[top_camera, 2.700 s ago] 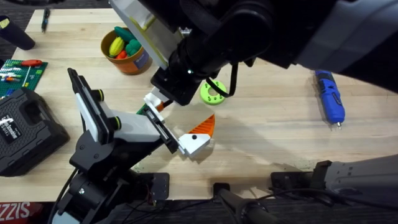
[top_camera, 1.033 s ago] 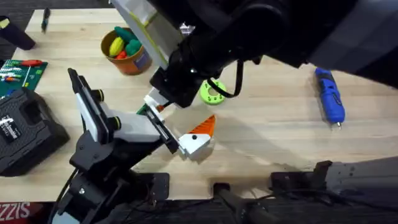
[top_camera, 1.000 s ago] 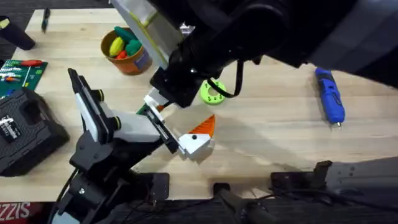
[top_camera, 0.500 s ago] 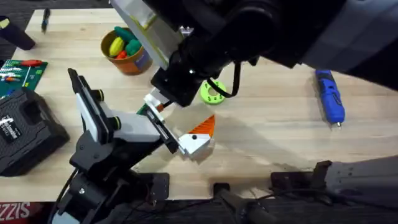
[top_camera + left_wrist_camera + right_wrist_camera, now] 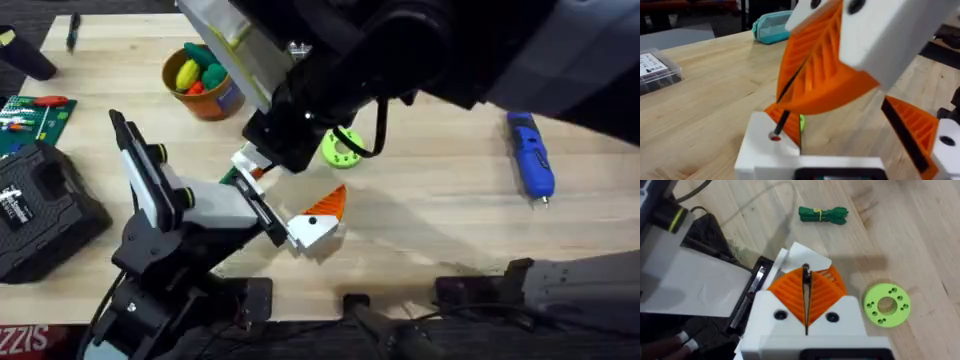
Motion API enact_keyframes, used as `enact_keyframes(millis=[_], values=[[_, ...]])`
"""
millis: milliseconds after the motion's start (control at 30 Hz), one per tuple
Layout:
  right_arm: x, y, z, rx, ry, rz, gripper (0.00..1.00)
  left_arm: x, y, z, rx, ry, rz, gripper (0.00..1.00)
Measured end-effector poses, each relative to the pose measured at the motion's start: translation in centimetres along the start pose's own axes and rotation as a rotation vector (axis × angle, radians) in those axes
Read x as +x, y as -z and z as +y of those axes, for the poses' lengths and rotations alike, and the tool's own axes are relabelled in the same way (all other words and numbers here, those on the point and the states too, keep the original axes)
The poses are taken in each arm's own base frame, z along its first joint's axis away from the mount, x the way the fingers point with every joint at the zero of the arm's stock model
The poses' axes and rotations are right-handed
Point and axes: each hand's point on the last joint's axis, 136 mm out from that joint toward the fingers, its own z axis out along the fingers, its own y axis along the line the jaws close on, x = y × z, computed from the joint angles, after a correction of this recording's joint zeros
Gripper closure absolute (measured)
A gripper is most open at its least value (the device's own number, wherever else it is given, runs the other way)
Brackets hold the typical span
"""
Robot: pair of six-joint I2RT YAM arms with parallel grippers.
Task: Pick up the gripper from the table and insert it into the empty holder that is missing its gripper. Then pick up a screw, insert it into the mounting hole, and use the screwdriver to tighten it. Finally, clean up the table by picking up the vegetable and placing it into the bucket.
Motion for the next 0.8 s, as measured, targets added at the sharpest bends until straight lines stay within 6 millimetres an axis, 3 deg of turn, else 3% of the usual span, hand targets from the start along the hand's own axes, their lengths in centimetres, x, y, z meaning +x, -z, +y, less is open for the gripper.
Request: enact_keyframes(millis=[800], values=[[0.3, -1.2, -0.2, -0.001, -0.004, 0.026, 0.99, 0.0, 0.0, 0.0, -0.003, 0.007, 0.0, 0.013]])
